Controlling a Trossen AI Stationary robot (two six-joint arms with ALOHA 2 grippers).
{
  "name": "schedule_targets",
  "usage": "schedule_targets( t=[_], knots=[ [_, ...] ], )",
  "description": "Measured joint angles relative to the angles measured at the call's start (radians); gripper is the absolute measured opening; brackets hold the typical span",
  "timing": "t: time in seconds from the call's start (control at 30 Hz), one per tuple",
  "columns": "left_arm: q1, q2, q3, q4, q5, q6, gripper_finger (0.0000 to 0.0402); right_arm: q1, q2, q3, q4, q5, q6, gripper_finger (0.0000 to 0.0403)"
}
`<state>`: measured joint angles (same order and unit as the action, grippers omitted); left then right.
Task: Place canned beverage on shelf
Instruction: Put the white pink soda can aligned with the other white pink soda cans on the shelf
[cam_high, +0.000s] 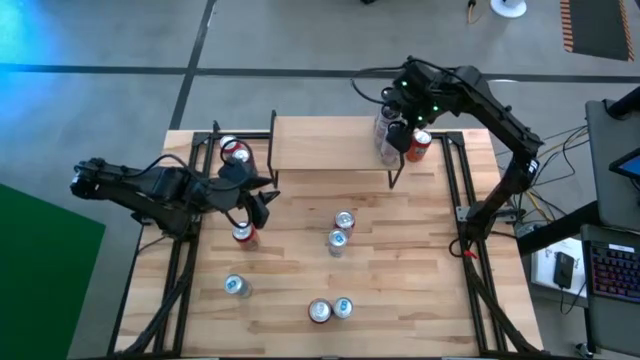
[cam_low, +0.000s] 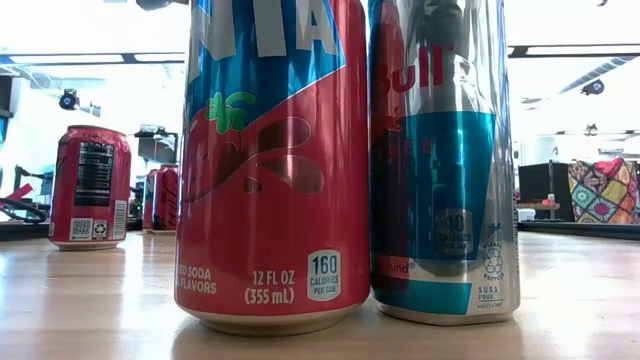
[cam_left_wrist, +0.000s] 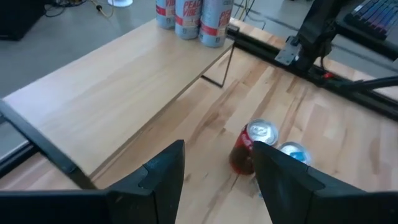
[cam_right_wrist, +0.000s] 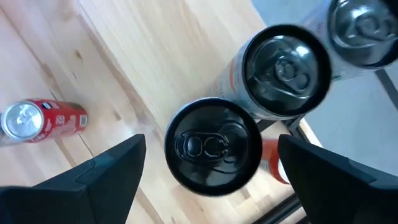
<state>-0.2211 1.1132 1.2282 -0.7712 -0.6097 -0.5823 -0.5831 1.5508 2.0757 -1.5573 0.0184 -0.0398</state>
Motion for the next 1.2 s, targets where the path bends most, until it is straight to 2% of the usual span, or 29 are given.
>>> schedule_targets(
  t=[0.27,0.4,0.47,0.63,0.9,1.07,1.2],
  knots=[
    [0.049,-0.001,0.0,-0.05,0.036,0.006,0.0155,-0.029,-0.081,0.003,0.03,0.081,0.046,0.0343],
    [0.062,-0.003,0.0,-0.07,0.052,0.005,0.0137,-0.085,-0.152,-0.082,0.049,0.191,0.1,0.0314],
    [0.062,-0.008,0.0,-0.073,0.052,0.001,0.0126,-0.121,-0.195,-0.151,0.102,0.203,0.13,0.0293],
    [0.062,-0.017,0.0,-0.078,0.051,-0.004,0.0098,-0.18,-0.276,-0.363,0.188,0.156,0.194,0.0225],
    [0.061,-0.022,-0.003,-0.088,0.052,-0.042,0.0069,-0.183,-0.359,-0.697,0.371,0.051,0.305,0.0104],
    [0.061,-0.023,-0.01,-0.098,0.076,-0.066,0.0055,-0.183,-0.43,-0.812,0.53,0.001,0.357,0.004],
    [0.061,-0.022,-0.01,-0.108,0.078,-0.075,0.0045,-0.183,-0.482,-0.858,0.622,-0.034,0.383,0.0012]
  ],
)
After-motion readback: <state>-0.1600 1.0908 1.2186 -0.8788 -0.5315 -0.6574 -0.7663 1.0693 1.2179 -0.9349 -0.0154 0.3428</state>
